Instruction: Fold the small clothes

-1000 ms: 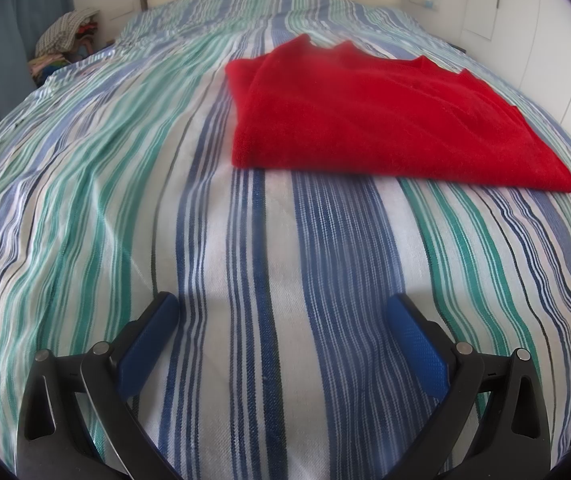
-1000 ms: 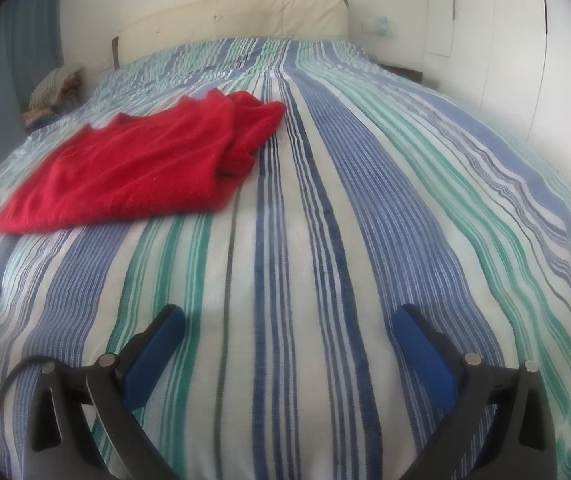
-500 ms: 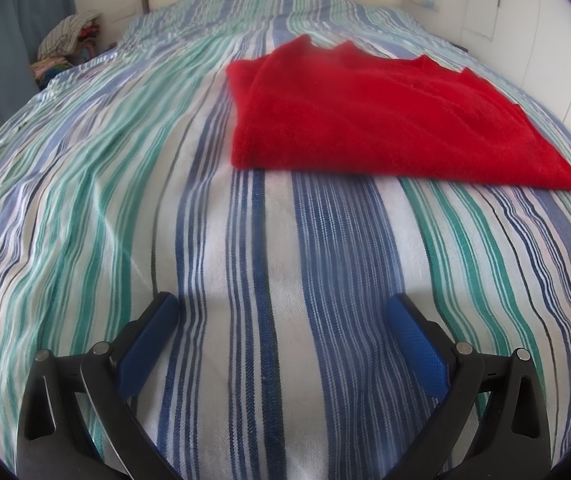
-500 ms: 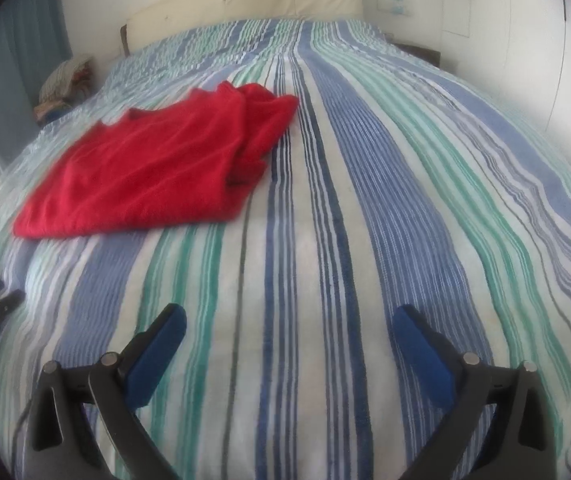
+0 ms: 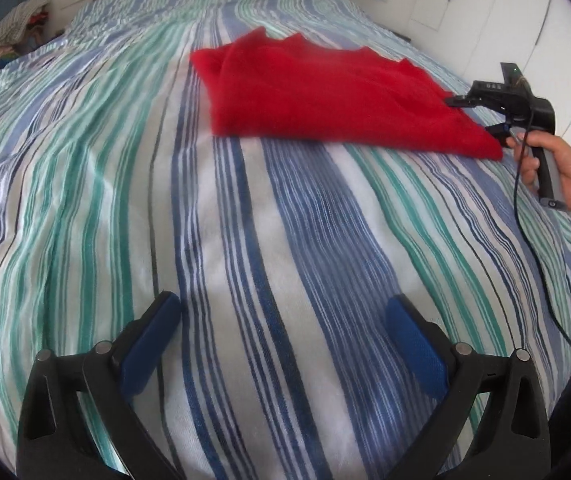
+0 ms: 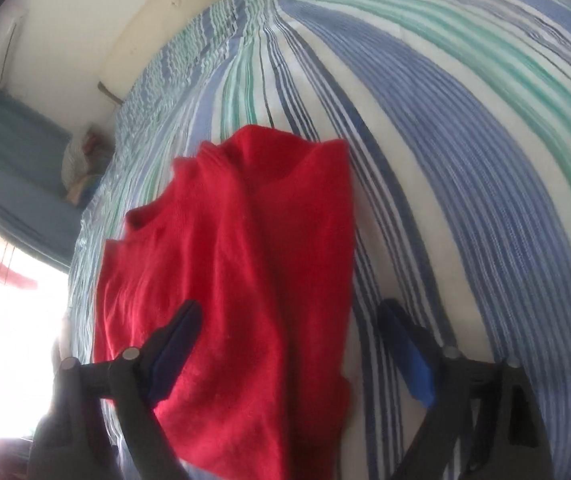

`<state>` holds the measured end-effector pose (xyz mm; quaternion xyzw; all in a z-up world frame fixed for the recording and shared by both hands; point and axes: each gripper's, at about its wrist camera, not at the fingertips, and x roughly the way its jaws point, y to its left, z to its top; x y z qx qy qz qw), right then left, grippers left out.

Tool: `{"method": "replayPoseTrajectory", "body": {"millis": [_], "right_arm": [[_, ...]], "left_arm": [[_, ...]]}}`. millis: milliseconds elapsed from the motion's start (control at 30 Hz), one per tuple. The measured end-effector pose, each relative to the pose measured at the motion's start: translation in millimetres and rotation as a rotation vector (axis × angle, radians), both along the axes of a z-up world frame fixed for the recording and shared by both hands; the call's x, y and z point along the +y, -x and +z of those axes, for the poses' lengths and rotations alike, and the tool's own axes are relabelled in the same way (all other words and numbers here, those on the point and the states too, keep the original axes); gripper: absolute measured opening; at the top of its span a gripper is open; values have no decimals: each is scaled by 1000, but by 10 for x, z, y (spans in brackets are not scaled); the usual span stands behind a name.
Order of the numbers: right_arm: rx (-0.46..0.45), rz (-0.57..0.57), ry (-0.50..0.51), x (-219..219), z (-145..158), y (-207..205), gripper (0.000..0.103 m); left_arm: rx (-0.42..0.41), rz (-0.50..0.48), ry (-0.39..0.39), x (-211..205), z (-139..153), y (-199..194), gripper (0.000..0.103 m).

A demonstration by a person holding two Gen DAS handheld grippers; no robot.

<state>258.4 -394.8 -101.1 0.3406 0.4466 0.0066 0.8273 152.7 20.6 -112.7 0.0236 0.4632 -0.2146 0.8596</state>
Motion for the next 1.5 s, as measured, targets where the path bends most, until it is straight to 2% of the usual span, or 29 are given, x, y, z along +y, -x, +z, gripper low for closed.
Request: {"method": "replayPoseTrajectory", "body": {"millis": [33, 67, 100, 167, 267, 400, 500, 567, 633, 667, 700, 800, 833, 867, 933, 1000, 1067, 1133, 1200, 1267, 1333, 1367, 1400, 1433, 1467, 1500], "right_arm": [[-13, -5, 7, 24, 8, -19, 51], [-21, -31, 18, 38, 44, -20, 11], [-33, -62, 19, 51, 106, -15, 11], [-50, -64, 60, 160, 332, -81, 11], [-105, 29, 94, 574, 755, -208, 11], [-133, 169, 118, 1381, 1130, -509, 11], [-132, 271, 176, 2042, 1155, -816, 11], [-120, 319, 214, 2434, 1044, -994, 11], [-91, 356, 217, 2737, 837, -1087, 17], [-66, 380, 190, 2865, 727, -1141, 24], [-40, 410, 127, 2921, 598, -1129, 38], [-35, 474, -180, 3016, 395, -1075, 50], [-56, 488, -247, 3010, 413, -1024, 54], [-87, 501, -271, 2984, 470, -973, 64], [-164, 509, -214, 2895, 660, -861, 66], [-222, 484, -84, 2718, 834, -757, 66], [-229, 433, 61, 2535, 907, -658, 67], [-221, 480, 103, 2462, 895, -535, 68], [-217, 615, 180, 2678, 854, -367, 68], [-232, 722, 309, 3014, 781, -214, 71], [-201, 697, 509, 3238, 659, -218, 71], [-173, 668, 571, 3289, 589, -286, 71], [-149, 660, 571, 3283, 519, -355, 63], [-125, 662, 533, 3286, 468, -427, 44], [-105, 657, 520, 3299, 445, -473, 7], [-121, 640, 539, 3325, 484, -465, 7]], "left_arm": [[5, 14, 0, 0, -7, -7, 103], [7, 21, -5, -17, 2, -16, 103], [6, 26, -8, -35, 11, -22, 103], [15, 35, -17, -62, 9, -55, 103], [44, 69, -5, -38, 26, -127, 103], [82, 139, 134, 240, 157, -209, 102], [41, 223, 182, 564, 295, -226, 102], [12, 289, 169, 764, 344, -245, 102], [4, 344, 166, 938, 357, -269, 102], [7, 367, 173, 1019, 356, -287, 102], [14, 385, 185, 1082, 351, -293, 102], [41, 414, 221, 1213, 328, -315, 102], [47, 421, 231, 1241, 326, -312, 102], [51, 424, 240, 1256, 322, -313, 102], [54, 427, 256, 1281, 335, -306, 102], [53, 426, 267, 1293, 364, -303, 102], [50, 422, 274, 1297, 378, -300, 102], [50, 416, 275, 1273, 385, -300, 102], [57, 406, 270, 1233, 372, -302, 102], [68, 394, 266, 1175, 345, -308, 102], [74, 386, 262, 1126, 315, -305, 102], [73, 385, 256, 1110, 302, -296, 102], [69, 386, 248, 1098, 295, -287, 102], [65, 387, 237, 1091, 289, -283, 102], [63, 388, 227, 1088, 283, -281, 102], [62, 388, 217, 1086, 277, -279, 102]]}}
